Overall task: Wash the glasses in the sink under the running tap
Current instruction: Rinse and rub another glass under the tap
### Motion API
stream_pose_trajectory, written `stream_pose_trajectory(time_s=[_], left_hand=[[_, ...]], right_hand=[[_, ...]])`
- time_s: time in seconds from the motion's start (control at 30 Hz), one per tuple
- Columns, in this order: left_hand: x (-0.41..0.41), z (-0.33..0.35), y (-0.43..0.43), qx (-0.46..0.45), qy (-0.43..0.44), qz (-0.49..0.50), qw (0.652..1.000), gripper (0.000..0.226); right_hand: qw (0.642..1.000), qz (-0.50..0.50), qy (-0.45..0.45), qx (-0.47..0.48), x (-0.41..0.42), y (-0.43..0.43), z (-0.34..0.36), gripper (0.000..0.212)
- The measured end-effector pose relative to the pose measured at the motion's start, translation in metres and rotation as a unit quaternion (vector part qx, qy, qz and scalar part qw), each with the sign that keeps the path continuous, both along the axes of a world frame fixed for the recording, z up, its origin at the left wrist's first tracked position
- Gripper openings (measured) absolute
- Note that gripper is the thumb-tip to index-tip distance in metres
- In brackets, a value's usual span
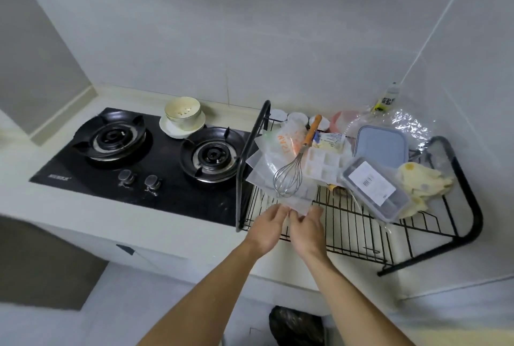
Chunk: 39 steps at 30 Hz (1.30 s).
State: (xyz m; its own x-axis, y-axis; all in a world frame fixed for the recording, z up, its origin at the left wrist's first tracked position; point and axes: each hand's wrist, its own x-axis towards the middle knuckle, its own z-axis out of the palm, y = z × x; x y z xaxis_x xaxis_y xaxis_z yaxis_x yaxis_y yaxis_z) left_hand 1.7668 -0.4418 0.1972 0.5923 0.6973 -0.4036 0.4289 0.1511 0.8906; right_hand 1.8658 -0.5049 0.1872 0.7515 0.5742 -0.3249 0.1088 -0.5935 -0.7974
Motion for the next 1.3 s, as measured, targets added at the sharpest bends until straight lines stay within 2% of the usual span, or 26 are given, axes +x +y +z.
stream_pose_trajectory(time_s=[0.07, 0.17, 0.33, 0.47, 0.57, 0.83, 1.07, 1.3], left_hand=[[-0.021, -0.002, -0.001, 0.067, -0.008, 0.056, 0.996, 0.027], [-0.065, -0.005, -0.004, 0.102, -0.022, 0.153, 0.983, 0.014], [-0.158, -0.014, 0.000, 0.126, 0.007, 0.317, 0.940, 0.010], [-0.246, -0.018, -0.002, 0.129, 0.017, 0.425, 0.896, 0.014], [-0.317, -0.012, -0.007, 0.128, 0.012, 0.488, 0.863, 0.013], [-0.514, -0.006, -0.033, 0.133, 0.017, 0.643, 0.754, 0.016], [-0.655, -0.011, -0.066, 0.125, 0.033, 0.701, 0.701, 0.023], [-0.741, -0.014, -0.100, 0.097, 0.002, 0.758, 0.645, 0.018]], right_hand=[[0.996, 0.044, -0.072, 0.017, -0.013, -0.002, 0.007, 0.018], [0.981, 0.149, -0.113, 0.042, -0.039, -0.001, 0.010, 0.028], [0.926, 0.365, -0.077, 0.054, -0.097, 0.017, -0.001, 0.008], [0.883, 0.466, -0.010, 0.047, -0.160, 0.048, -0.009, 0.038], [0.865, 0.498, 0.009, 0.063, -0.214, 0.075, -0.013, 0.043], [0.834, 0.544, 0.053, 0.071, -0.363, 0.136, -0.009, 0.030], [0.808, 0.579, 0.070, 0.086, -0.491, 0.162, -0.008, 0.028], [0.770, 0.630, 0.068, 0.076, -0.594, 0.173, -0.004, 0.027]])
